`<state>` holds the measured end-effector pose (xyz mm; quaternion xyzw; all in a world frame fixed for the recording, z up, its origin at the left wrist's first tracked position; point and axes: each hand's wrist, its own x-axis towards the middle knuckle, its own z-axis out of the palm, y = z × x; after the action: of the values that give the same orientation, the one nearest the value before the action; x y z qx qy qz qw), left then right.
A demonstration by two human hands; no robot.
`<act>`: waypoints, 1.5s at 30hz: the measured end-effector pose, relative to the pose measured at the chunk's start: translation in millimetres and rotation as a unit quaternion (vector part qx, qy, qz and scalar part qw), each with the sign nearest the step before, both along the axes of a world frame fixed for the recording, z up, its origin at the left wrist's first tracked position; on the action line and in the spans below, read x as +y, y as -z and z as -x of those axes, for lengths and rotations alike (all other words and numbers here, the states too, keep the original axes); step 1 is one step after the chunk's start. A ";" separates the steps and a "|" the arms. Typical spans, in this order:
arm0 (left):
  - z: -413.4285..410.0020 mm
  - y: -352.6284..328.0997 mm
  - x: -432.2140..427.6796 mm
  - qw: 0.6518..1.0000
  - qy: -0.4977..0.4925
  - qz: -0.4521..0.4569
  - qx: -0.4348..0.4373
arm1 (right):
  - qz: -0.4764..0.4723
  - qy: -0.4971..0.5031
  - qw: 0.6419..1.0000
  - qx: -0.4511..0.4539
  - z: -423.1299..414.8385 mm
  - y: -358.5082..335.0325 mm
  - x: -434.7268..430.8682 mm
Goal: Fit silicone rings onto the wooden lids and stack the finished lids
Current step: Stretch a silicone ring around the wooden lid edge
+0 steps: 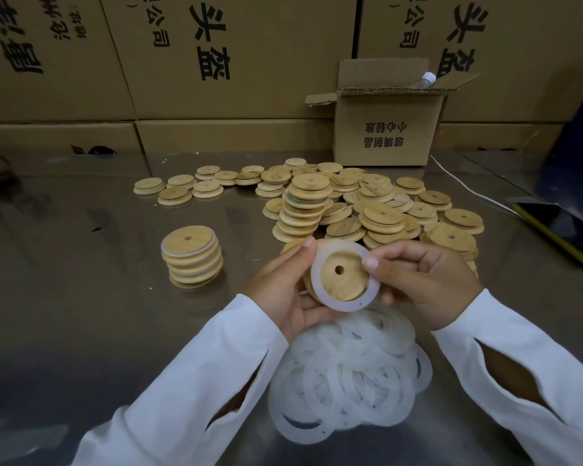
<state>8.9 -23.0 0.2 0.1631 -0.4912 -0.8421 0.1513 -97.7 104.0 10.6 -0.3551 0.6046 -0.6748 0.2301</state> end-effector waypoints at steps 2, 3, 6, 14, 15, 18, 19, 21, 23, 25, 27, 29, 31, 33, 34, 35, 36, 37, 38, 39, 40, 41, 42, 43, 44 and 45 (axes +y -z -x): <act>-0.1 0.2 0.7 1.000 0.015 0.018 -0.001 | 0.001 0.020 1.000 -0.007 0.3 1.6 -1.4; -0.5 0.9 1.3 0.999 0.020 0.033 0.003 | 0.001 0.030 1.000 -0.008 0.4 2.4 -2.0; -2.4 2.7 3.3 0.996 0.045 0.079 0.019 | 0.005 0.054 0.998 -0.009 -0.2 3.2 -2.3; -2.6 3.2 5.7 0.992 0.069 0.099 0.034 | 0.009 0.084 0.996 -0.009 0.1 4.5 -2.6; -2.4 3.3 6.2 0.992 0.066 0.102 0.034 | 0.006 0.086 0.996 -0.007 -0.1 4.9 -2.8; -2.5 3.5 7.1 0.990 0.062 0.120 0.035 | 0.000 0.086 0.996 -0.011 -0.6 5.6 -2.9; -2.7 3.4 7.2 0.989 0.063 0.127 0.035 | -0.002 0.086 0.996 -0.012 -0.6 5.7 -3.0; -2.6 3.2 7.3 0.988 0.066 0.138 0.034 | -0.006 0.089 0.996 -0.013 -0.3 5.6 -3.0; -2.3 2.9 7.1 0.987 0.068 0.143 0.033 | -0.006 0.094 0.995 -0.013 -0.7 4.5 -2.9; -2.3 2.8 7.2 0.986 0.072 0.146 0.033 | -0.007 0.098 0.995 -0.015 -1.7 3.0 -2.5; -2.6 3.0 7.3 0.985 0.077 0.150 0.034 | -0.007 0.103 0.995 -0.016 -2.7 2.1 -2.1; -2.6 3.2 7.8 0.984 0.084 0.151 0.034 | -0.006 0.106 0.994 -0.015 -3.5 1.6 -2.3; -2.5 3.5 7.8 0.984 0.090 0.153 0.033 | -0.005 0.113 0.993 -0.013 -4.6 1.4 -2.7; -2.5 3.0 7.6 0.983 0.097 0.153 0.032 | -0.005 0.120 0.993 -0.012 -5.8 0.9 -2.6; -2.6 2.5 7.4 0.983 0.099 0.152 0.032 | -0.005 0.121 0.993 -0.013 -6.3 0.6 -2.6; -2.8 2.0 7.4 0.983 0.101 0.151 0.032 | -0.004 0.123 0.992 -0.014 -6.6 0.3 -2.7; -2.9 1.7 7.6 0.983 0.102 0.151 0.032 | -0.005 0.125 0.992 -0.016 -6.9 0.1 -2.8; -3.0 1.5 8.0 0.983 0.102 0.151 0.033 | -0.006 0.129 0.992 -0.018 -6.8 0.1 -3.0; -3.1 1.4 8.6 0.982 0.102 0.153 0.034 | -0.006 0.133 0.991 -0.020 -6.8 0.2 -3.3; -2.9 1.4 9.3 0.982 0.101 0.157 0.034 | -0.006 0.139 0.990 -0.020 -6.5 0.3 -3.3; -2.9 1.4 10.0 0.981 0.100 0.161 0.034 | -0.006 0.144 0.989 -0.018 -6.4 0.3 -3.5; -2.6 1.4 10.7 0.981 0.098 0.164 0.033 | -0.006 0.147 0.989 -0.013 -6.2 0.2 -3.4; -2.5 1.5 11.1 0.981 0.095 0.166 0.031 | -0.007 0.147 0.989 -0.008 -6.2 0.0 -3.3; -2.4 1.5 11.5 0.982 0.091 0.166 0.030 | -0.008 0.146 0.989 -0.005 -6.2 -0.1 -3.2; -2.4 1.6 11.7 0.982 0.086 0.165 0.028 | -0.010 0.143 0.990 -0.005 -6.4 -0.3 -3.3; -2.3 1.6 12.0 0.983 0.080 0.166 0.026 | -0.013 0.140 0.990 -0.005 -6.6 -0.5 -3.2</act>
<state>11.2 -11.1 -1.5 0.0742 -0.6315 -0.7622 0.1215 -91.1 100.8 11.2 -0.2606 0.6561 -0.6941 0.1407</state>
